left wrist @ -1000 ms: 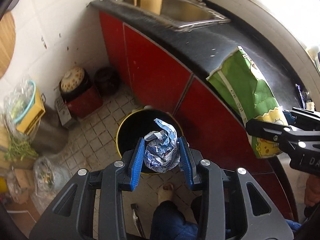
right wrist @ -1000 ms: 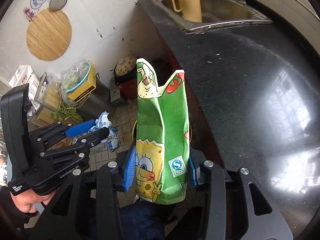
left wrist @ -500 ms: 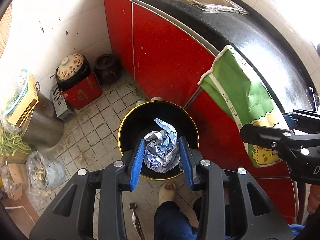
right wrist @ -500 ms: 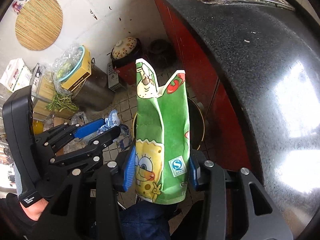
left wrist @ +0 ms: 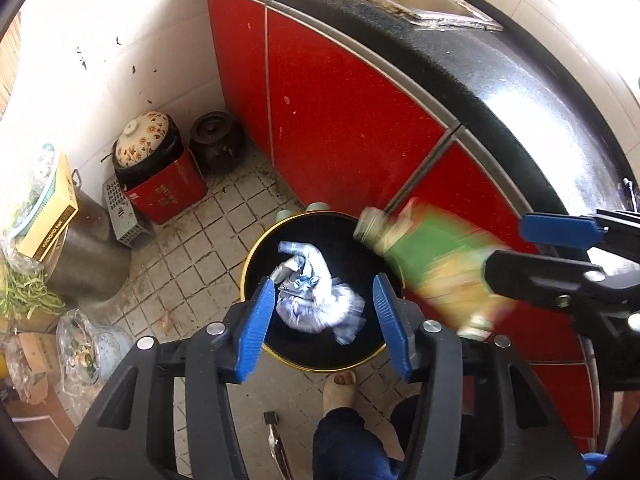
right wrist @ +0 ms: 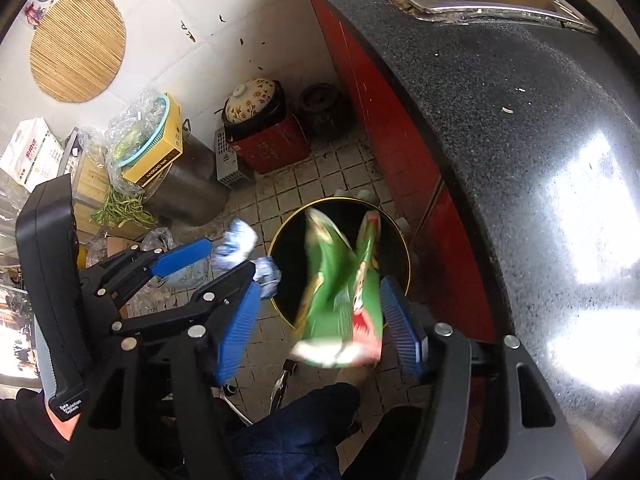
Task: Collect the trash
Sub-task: 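Carry foil ball and pouch to the floor bin and open both tools, then return both tools to the countertop and approach the blue tube with left tool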
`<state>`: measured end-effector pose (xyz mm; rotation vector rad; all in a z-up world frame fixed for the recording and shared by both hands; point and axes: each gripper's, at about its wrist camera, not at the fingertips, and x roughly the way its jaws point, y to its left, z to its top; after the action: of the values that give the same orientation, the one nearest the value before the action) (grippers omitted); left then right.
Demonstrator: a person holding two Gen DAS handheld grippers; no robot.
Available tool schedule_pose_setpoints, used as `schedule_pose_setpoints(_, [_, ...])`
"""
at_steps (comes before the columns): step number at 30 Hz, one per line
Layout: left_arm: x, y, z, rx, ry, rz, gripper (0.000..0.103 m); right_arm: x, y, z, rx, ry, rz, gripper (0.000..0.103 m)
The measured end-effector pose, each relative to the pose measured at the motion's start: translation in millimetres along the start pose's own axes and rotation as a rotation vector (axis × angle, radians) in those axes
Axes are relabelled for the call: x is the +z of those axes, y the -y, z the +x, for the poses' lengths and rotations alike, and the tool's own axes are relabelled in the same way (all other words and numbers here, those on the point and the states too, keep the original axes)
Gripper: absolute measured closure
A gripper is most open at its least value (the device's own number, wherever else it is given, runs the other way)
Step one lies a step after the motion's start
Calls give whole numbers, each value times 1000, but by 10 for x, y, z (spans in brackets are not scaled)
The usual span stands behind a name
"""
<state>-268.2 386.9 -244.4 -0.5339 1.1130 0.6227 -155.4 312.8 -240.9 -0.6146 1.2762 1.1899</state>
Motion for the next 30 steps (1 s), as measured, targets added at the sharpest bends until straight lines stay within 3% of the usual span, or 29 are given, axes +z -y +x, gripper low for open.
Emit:
schedule_pose_setpoints(3, [-9,-11,-11,-7,-1,-2,46,-64,92,-113,5,8,8,42])
schedule_pose_setpoints(7, [-34,95,-93,2,12,32,20,-163,239,-336,6,46,38,33])
schedule_pose_setpoints(10, [-27,261,-221,8,26,66,12,-286,395,-609,-7,97,65,28])
schedule_pose_setpoints(13, [0,528,-385,-2,46,118,10,-533,710,-1040,-57,172,133,22])
schedule_pose_setpoints(17, [82,1121,-599,-86,78,239,10,-940,1198,-1608,-128,265,244,19])
schedule_pose_setpoints(19, [122,1473,-659,-130,89,307,10,-1207,1476,-1924,-208,310,315,19])
schedule_pose_setpoints(26, [204,3086,-840,-294,112,584,10,-2227,2346,-2847,-364,441,611,19])
schedule_pose_setpoints(30, [131,3826,-922,-375,99,660,10,-2881,2678,-3250,-416,496,767,19])
